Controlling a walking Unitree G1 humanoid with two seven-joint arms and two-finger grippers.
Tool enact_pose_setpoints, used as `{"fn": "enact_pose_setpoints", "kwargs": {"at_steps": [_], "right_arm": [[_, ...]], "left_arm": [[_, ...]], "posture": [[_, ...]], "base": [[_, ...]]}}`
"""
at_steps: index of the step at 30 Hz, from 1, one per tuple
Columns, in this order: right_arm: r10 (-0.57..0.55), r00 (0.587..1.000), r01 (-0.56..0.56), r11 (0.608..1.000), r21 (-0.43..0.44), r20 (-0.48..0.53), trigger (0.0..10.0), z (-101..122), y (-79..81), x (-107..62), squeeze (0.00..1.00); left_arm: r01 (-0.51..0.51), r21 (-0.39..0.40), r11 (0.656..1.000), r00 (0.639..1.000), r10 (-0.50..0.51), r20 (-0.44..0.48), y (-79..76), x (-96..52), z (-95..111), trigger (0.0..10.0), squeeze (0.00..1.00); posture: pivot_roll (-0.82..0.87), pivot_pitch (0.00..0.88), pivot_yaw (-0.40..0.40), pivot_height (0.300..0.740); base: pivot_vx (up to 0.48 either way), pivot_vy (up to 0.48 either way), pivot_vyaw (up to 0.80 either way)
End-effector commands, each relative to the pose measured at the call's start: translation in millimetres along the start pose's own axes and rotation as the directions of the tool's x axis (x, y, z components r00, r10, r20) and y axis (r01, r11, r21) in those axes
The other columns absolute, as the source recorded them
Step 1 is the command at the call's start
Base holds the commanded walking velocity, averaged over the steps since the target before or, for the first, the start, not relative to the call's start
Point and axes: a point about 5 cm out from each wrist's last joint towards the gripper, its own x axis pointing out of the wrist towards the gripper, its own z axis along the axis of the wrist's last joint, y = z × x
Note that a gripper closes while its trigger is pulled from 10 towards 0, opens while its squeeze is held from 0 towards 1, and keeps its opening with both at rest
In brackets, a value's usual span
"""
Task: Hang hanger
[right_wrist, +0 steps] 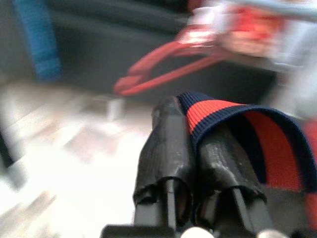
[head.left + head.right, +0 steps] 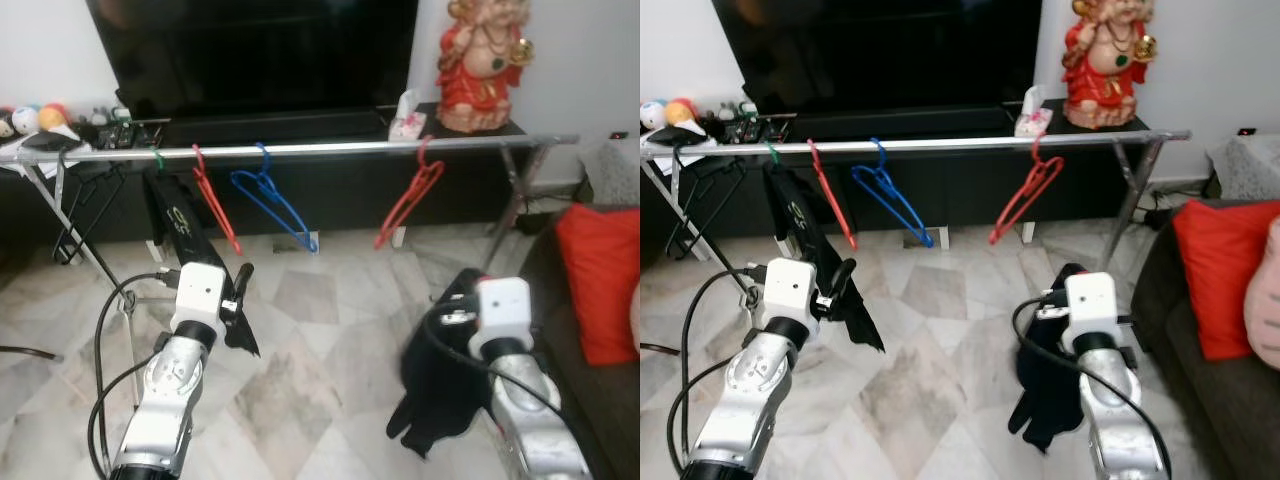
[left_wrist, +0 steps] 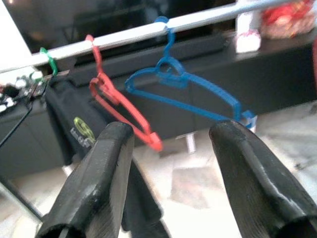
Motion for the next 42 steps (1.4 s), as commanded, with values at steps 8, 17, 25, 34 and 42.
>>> {"fn": "enact_pose_setpoints", "kwargs": {"at_steps": [8, 17, 25, 34, 42], "right_arm": [[0.128, 0.992, -0.128, 0.99, -0.054, 0.004, 10.0, -1.4, 6.6, -9.8, 0.0], [0.173, 0.985, -0.172, 0.983, -0.071, 0.018, 10.0, 3.3, 14.8, -8.2, 0.0], [0.151, 0.989, -0.151, 0.987, -0.053, -0.004, 10.0, 0.5, 12.6, -8.7, 0.0], [0.144, 0.99, -0.143, 0.989, -0.038, 0.005, 10.0, 1.6, 13.4, -8.1, 0.0], [0.144, 0.99, -0.144, 0.989, -0.041, 0.002, 10.0, 1.7, 13.5, -7.0, 0.0]], "left_arm": [[0.002, -0.016, 1.0, 1.0, -0.002, 0.013, -4.3, 3.3, 2.8, 10.0, 0.0], [-0.003, -0.016, 1.0, 1.0, 0.004, 0.023, -3.7, 4.8, 5.2, 10.0, 0.0], [0.015, -0.02, 1.0, 1.0, -0.015, 0.023, -8.3, 6.0, 5.2, 10.0, 0.0], [0.015, -0.015, 1.0, 1.0, -0.015, 0.021, -7.4, 6.3, 5.3, 10.0, 0.0], [0.031, -0.037, 0.999, 0.999, -0.032, -0.037, -10.1, 6.5, -0.5, 10.0, 0.0]], "posture": [[-0.14, 0.0, 0.022, 0.74], [-0.14, 0.0, 0.022, 0.74], [-0.15, 0.0, 0.027, 0.74], [-0.14, 0.0, 0.029, 0.74], [-0.14, 0.0, 0.025, 0.74]], "base": [[0.328, 0.0, 0.15], [0.323, 0.0, 0.21], [0.309, 0.0, 0.3], [0.293, 0.0, 0.0], [0.031, 0.0, 0.0]]}}
